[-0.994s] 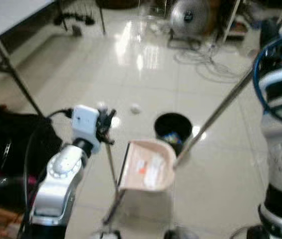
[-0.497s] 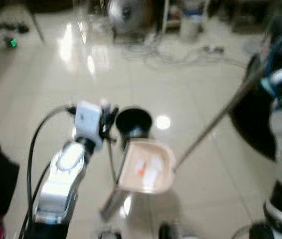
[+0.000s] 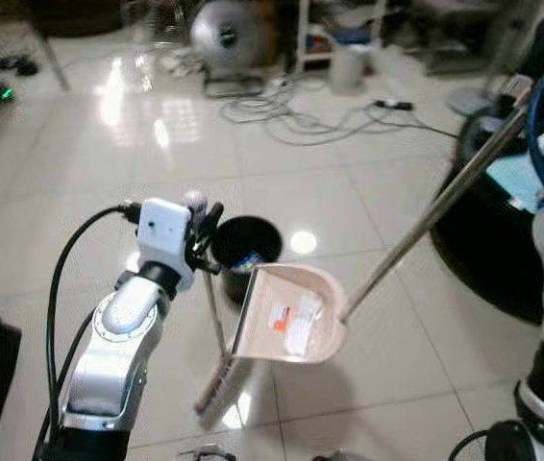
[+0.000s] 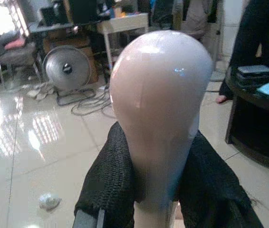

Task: Sweep floor

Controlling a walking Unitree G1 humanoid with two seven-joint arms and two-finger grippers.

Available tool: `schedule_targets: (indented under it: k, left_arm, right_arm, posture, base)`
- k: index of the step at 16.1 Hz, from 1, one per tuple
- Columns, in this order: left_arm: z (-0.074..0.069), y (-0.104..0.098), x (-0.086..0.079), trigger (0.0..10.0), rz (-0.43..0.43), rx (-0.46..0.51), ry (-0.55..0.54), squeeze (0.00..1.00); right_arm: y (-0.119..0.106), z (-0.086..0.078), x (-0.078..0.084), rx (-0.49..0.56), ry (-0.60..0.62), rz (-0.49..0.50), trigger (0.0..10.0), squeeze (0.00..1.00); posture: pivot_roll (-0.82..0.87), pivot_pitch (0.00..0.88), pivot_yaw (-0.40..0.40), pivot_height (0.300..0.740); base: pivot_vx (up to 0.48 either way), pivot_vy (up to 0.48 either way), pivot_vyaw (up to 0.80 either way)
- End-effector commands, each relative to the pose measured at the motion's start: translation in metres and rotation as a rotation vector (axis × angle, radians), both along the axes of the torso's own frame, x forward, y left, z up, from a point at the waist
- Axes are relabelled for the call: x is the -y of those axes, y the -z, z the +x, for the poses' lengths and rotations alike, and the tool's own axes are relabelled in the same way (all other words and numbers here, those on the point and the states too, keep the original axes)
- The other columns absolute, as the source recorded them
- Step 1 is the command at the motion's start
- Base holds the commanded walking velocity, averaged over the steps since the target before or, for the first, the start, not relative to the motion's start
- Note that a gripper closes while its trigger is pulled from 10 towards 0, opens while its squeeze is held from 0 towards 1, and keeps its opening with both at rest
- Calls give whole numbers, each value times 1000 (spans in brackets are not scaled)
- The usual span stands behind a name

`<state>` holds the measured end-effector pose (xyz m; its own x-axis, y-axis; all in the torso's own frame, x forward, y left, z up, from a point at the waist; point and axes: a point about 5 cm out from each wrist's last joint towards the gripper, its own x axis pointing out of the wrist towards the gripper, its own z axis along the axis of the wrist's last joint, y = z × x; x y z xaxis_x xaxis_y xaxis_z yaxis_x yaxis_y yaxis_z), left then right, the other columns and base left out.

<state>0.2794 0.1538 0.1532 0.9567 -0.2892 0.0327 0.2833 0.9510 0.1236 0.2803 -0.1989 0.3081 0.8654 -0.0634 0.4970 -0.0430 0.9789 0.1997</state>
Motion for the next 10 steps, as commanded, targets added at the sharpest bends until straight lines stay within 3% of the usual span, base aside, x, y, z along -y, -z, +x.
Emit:
schedule_targets:
  k: [1,10]
  left_arm:
    - [-1,-7,-4,10000,14,41,-18,0]
    - [-5,-5,-10,10000,23,38,-43,0]
  right_arm:
    - [-6,-1,-5,29,-34,11,10000,0]
    - [-10,-1,-11,40,-69,-1,10000,0]
  posture:
    - [55,87,-6,740]
    - [62,75,-13,740]
  base:
    - [352,0,0]
    - [364,0,0]
